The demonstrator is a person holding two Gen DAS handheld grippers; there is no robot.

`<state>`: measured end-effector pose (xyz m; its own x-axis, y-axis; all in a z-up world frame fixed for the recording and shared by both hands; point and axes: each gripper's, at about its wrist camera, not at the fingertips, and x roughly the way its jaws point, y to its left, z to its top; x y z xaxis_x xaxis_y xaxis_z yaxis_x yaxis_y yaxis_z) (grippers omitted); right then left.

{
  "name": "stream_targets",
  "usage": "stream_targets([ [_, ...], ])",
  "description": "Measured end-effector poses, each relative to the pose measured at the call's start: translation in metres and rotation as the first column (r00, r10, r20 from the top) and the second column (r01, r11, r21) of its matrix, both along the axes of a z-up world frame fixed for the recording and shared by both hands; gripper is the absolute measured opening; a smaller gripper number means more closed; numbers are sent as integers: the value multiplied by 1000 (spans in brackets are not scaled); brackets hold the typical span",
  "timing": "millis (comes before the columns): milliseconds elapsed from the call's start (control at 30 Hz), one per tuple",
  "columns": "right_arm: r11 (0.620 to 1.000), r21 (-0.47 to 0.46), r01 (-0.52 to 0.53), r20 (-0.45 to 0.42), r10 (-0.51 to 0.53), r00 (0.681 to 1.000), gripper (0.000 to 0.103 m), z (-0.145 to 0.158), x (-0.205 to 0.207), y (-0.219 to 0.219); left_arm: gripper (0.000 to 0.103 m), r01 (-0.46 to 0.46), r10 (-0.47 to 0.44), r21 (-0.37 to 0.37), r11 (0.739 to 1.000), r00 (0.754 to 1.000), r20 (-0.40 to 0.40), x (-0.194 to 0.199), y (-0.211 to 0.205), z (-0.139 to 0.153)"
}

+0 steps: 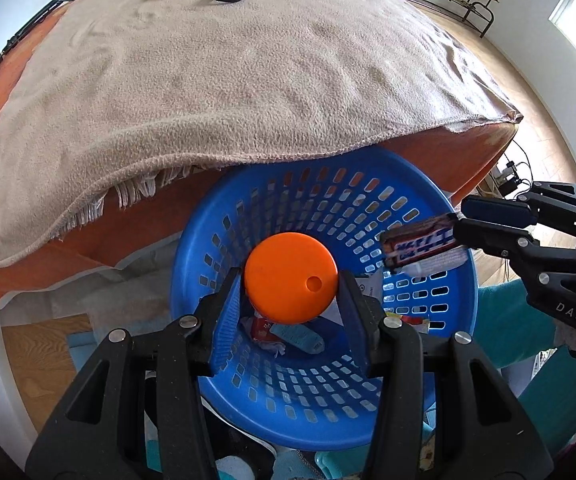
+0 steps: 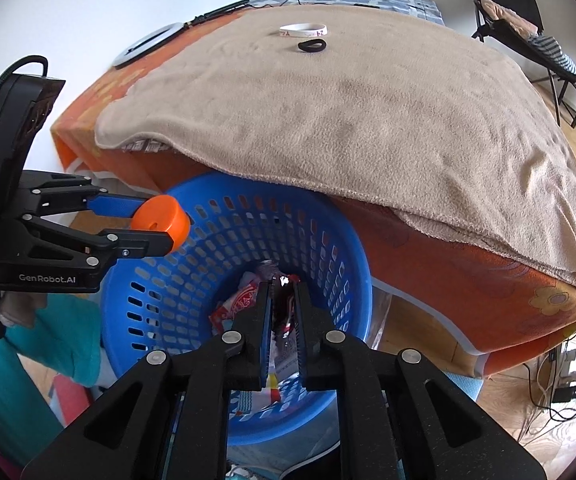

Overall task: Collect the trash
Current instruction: 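Carry the candy bar and orange lid over the blue basket and open both tools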

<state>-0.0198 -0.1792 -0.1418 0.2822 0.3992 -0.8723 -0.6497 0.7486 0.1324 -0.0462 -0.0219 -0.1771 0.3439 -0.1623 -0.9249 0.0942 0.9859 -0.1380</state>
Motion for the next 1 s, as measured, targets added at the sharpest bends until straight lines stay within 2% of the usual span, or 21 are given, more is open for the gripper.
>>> stream_targets([
  [33, 1000, -5, 1, 0, -1, 1000, 13, -1, 0, 0, 49, -1, 1, 2, 1000, 1000, 1, 0, 1, 0],
  [67, 1000, -9, 1, -1, -1, 1000, 20, -2, 1, 1, 50, -2, 2, 2, 1000, 1000, 2, 1, 1, 0],
  [100, 1000, -12, 2, -1, -2, 1000, 27, -2, 1, 1, 56, -5, 5, 0, 1000, 1000, 4, 0, 1, 0],
  [133, 1000, -11, 4, 0, -4, 1000, 41, -2, 1, 1, 61, -8, 8, -1, 1000, 1000, 9, 1, 2, 1],
  [167, 1000, -7, 7, 2, -7, 1000, 49, -2, 1, 1, 62, -10, 11, -1, 1000, 1000, 13, 1, 2, 1],
  [533, 1000, -14, 17, 16, -17, 1000, 50, 0, 4, 3, 66, -26, 26, 6, 1000, 999, 19, 6, 7, 3],
  [633, 999, -13, 29, 28, -29, 999, 67, 3, 5, 4, 66, -31, 31, 6, 1000, 999, 23, 7, 8, 5],
  [667, 999, -7, 34, 34, -34, 999, 69, 4, 5, 3, 66, -33, 33, 5, 999, 999, 25, 8, 8, 6],
  [1000, 998, -9, 58, 54, -58, 997, 69, 11, 9, 2, 66, -53, 52, 0, 999, 997, 47, 13, 11, 16],
])
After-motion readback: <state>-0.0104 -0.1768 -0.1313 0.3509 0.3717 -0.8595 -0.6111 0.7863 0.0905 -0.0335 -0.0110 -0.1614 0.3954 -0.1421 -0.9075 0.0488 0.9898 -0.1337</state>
